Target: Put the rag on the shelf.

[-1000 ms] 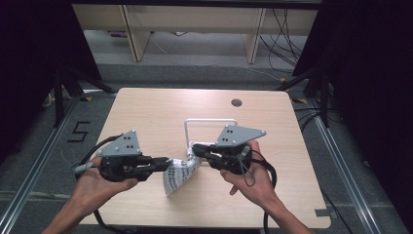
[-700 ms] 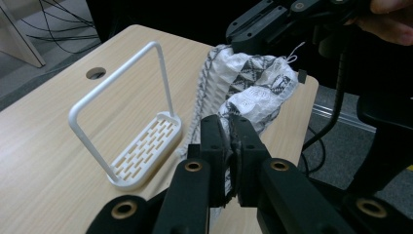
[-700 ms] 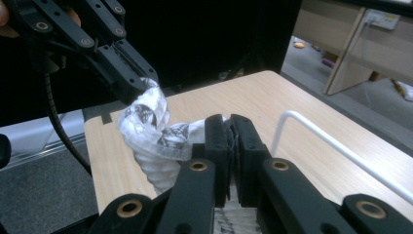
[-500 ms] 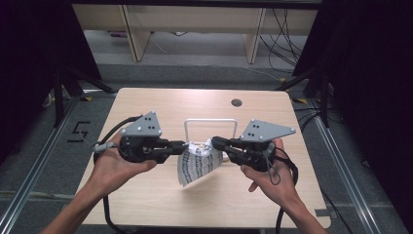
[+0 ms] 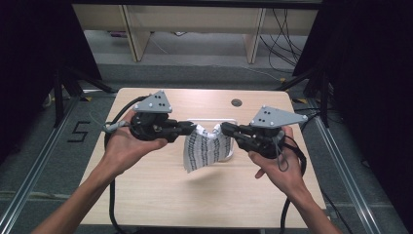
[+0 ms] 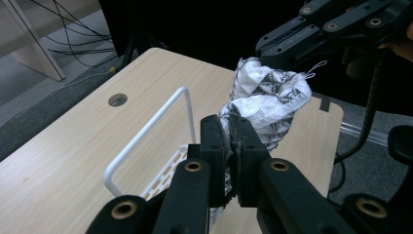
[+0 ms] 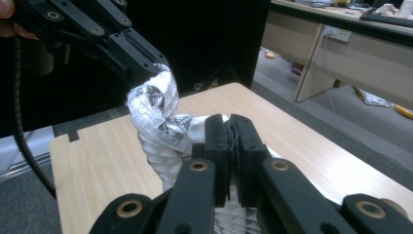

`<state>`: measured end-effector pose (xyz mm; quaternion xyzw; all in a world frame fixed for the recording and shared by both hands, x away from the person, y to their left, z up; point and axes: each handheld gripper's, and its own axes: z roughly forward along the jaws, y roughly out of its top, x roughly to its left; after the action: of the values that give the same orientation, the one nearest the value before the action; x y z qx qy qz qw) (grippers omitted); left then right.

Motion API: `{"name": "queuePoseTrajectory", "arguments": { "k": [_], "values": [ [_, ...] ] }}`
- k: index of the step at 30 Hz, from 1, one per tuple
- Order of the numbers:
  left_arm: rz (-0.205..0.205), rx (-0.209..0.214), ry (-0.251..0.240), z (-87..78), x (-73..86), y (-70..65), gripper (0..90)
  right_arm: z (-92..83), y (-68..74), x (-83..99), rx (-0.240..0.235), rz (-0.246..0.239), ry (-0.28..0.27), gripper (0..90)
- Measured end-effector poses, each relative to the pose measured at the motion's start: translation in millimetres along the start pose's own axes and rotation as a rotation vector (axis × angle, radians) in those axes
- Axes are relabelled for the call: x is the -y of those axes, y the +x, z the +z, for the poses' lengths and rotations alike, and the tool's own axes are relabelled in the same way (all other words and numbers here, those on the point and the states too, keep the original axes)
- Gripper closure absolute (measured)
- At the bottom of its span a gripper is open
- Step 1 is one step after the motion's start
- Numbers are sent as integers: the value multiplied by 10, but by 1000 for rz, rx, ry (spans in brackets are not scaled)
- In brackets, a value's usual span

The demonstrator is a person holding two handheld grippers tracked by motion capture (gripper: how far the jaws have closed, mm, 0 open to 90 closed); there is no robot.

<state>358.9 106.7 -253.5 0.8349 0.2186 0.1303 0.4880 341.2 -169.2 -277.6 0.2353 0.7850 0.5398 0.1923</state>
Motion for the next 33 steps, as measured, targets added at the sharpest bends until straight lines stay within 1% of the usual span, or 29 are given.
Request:
{"name": "queuePoseTrajectory", "arguments": {
  "k": [1,2,3,4,5,6,7,9,10,11,14,15,16,18,19,20,21,22,23,24,26,27,28,29,30,31,33],
  "values": [
    [-4,1,-3,17,-15,19,850,-3,-15,-5,12,12,4,873],
    [-6,-3,-5,32,-30,36,851,6,-48,-12,20,-8,-5,873],
    [-5,-6,-9,48,-46,56,850,5,-48,-16,18,27,5,872],
    [-6,-9,-4,56,-65,77,850,12,-74,-24,25,16,3,872],
    [-13,-14,-12,73,-81,96,850,21,-89,-29,31,22,2,873],
    [-17,-14,-14,86,-105,124,851,36,-114,-36,29,18,-5,873],
    [-19,-14,-19,99,-120,138,851,44,-136,-48,45,19,-6,873],
    [-22,-18,-27,137,-157,176,850,58,-159,-65,47,33,-1,873],
    [-23,-20,-25,147,-177,199,851,71,-187,-75,44,33,-4,873],
    [-32,-22,-34,165,-192,219,851,85,-215,-82,47,34,-8,873],
    [-39,-35,-37,210,-228,296,851,118,-281,-104,52,49,-15,873],
    [-49,-36,-40,225,-234,323,851,124,-311,-114,57,36,-11,873],
    [-58,-40,-44,240,-240,353,851,126,-328,-120,70,41,-8,873],
    [-72,-49,-52,265,-250,421,851,145,-373,-132,74,43,-9,873],
    [-82,-52,-48,271,-255,455,850,156,-385,-138,76,57,-11,873],
    [-92,-54,-56,285,-257,487,850,159,-400,-145,76,73,-3,873],
    [-101,-62,-63,301,-256,513,850,173,-429,-151,73,67,-8,873],
    [-109,-67,-70,325,-256,541,850,186,-456,-157,82,61,-12,873],
    [-114,-70,-65,342,-261,571,850,207,-478,-161,90,60,-14,873],
    [-122,-78,-64,359,-266,601,850,226,-501,-167,89,71,-7,873],
    [-144,-84,-85,398,-276,670,851,280,-548,-178,98,90,-14,874],
    [-149,-88,-83,404,-282,692,851,305,-586,-191,99,83,-12,874],
    [-154,-94,-83,417,-291,715,851,324,-603,-199,101,87,-11,874],
    [-157,-99,-92,435,-296,734,851,348,-619,-210,94,108,-9,874],
    [-160,-104,-94,449,-307,753,851,377,-648,-222,93,106,-18,874],
    [-167,-106,-101,464,-315,773,850,388,-667,-237,105,112,-9,874],
    [-175,-111,-101,501,-330,826,850,428,-709,-264,110,121,-6,874]
  ]
}}
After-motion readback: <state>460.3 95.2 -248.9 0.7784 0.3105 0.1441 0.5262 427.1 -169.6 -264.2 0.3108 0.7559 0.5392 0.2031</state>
